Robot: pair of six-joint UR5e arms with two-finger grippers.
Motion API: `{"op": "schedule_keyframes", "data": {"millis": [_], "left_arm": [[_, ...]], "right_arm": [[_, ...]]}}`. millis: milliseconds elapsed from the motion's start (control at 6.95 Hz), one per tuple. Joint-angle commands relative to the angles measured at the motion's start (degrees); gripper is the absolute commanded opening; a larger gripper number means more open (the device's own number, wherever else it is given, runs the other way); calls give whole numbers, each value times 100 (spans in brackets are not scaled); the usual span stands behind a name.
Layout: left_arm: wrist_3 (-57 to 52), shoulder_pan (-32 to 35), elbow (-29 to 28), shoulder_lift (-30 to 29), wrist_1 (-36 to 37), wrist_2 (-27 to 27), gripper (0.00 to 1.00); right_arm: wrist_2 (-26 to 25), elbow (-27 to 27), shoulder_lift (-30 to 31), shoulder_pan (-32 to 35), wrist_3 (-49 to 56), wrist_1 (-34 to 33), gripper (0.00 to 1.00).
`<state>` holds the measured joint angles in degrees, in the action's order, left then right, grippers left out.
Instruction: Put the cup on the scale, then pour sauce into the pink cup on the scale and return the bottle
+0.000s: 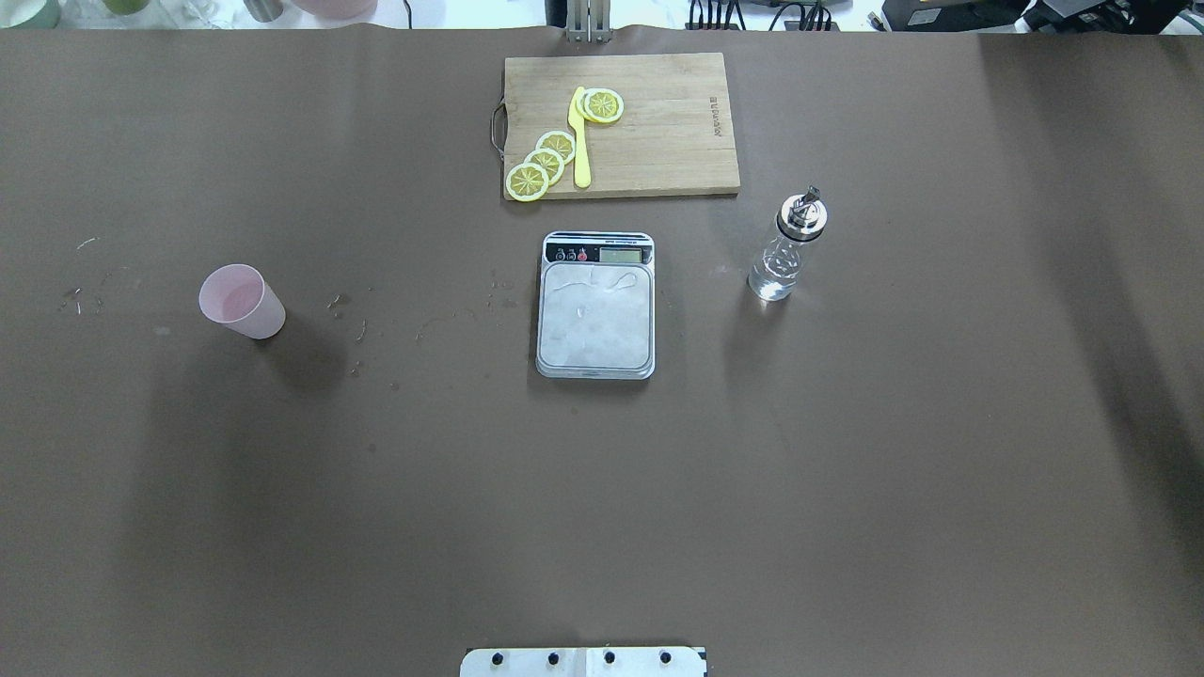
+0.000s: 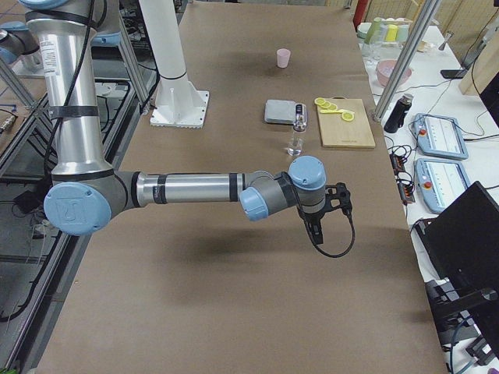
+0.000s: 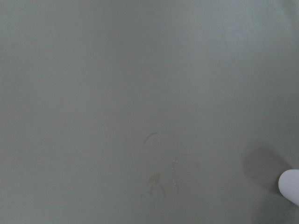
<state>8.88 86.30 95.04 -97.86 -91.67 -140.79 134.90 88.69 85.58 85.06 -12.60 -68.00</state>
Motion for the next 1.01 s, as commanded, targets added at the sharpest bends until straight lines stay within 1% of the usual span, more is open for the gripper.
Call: {"op": "schedule_keyframes", "data": {"millis": [0, 288, 576, 719, 863], "left_arm": [[0, 0, 15, 4, -26, -1, 97], [0, 0, 67, -5, -9, -97, 98], [253, -52, 94, -215, 44, -168, 98], [507, -244, 94, -399, 53, -168, 98], [875, -576, 111, -583, 44, -125, 98]], "right_arm": [[-7, -10, 2, -7, -6, -3, 100], [-173, 42, -59, -112, -14, -3, 100], [-252, 34, -217, -182, -6, -65, 100], [-305, 43, -209, -183, -14, -30, 100], [-419, 26, -148, -192, -32, 5, 100]]}}
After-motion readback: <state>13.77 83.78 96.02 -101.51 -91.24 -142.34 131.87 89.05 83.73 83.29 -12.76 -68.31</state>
